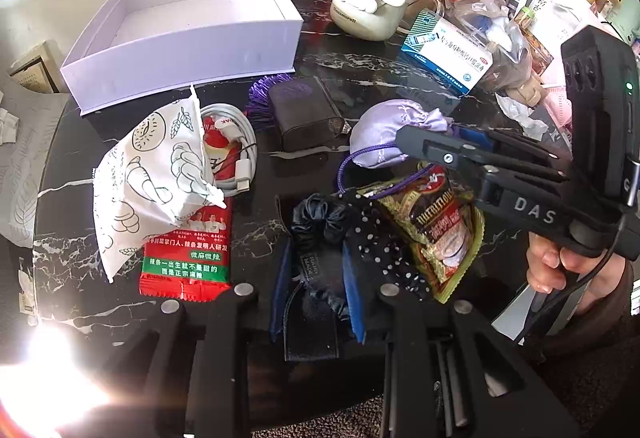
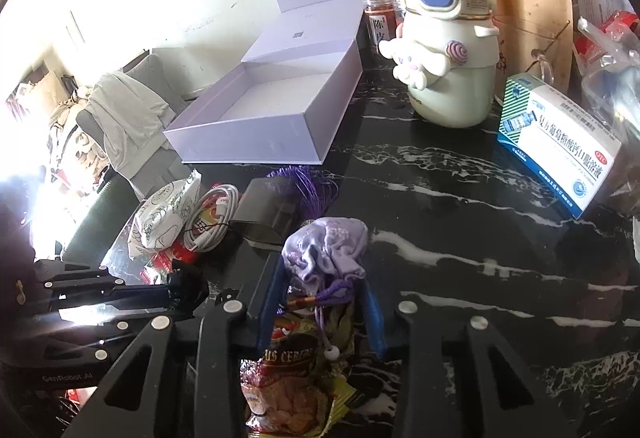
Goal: Organize objects
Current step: 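Lift the sachet with the right tool while the left tool carries the bow toward the box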
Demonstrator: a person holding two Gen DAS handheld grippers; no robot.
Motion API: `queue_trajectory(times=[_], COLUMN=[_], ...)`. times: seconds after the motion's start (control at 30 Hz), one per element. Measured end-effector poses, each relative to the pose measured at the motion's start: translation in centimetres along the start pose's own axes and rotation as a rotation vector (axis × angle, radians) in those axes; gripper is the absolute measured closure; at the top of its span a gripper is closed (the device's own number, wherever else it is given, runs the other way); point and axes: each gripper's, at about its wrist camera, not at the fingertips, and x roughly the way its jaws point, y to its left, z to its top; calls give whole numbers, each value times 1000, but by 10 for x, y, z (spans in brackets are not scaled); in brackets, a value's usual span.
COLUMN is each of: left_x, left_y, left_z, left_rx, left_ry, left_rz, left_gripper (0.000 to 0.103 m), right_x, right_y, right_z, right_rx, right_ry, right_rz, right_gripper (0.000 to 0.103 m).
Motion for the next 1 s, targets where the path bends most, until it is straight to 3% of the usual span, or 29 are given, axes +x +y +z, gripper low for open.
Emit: queue_trajectory(times=[0.43,0.57,0.77,0.8,0.83,0.87,0.9,1.0], left_x=[-16,-23,-28,-27,-27,-26,-26,-24], left_y=[4,4,6,7,7,7,8,9], left_z=[8,11,17,17,17,18,18,19], left_rx=[12,18,21,21,20,20,19,18], left_ry=[-34,-55,-74,-74,-73,-72,-71,-70], left_rz=[12,17,25,25,26,26,27,32], left_gripper=[79,79,79,79,79,79,79,79], right_x=[-39,-48,-31,-26,-21,-16,-13,-3], right_y=[11,16,15,14,12,10,9,7], right_z=[18,25,22,22,21,21,21,25], right_rx=[-47,-73,-79,-72,-69,-67,-65,-65], right_ry=[-99,-133,-90,-80,-69,-61,-59,-47], right_rz=[18,16,-18,-26,-36,-49,-58,-41], right_gripper=[71,82,81,80,70,53,46,42])
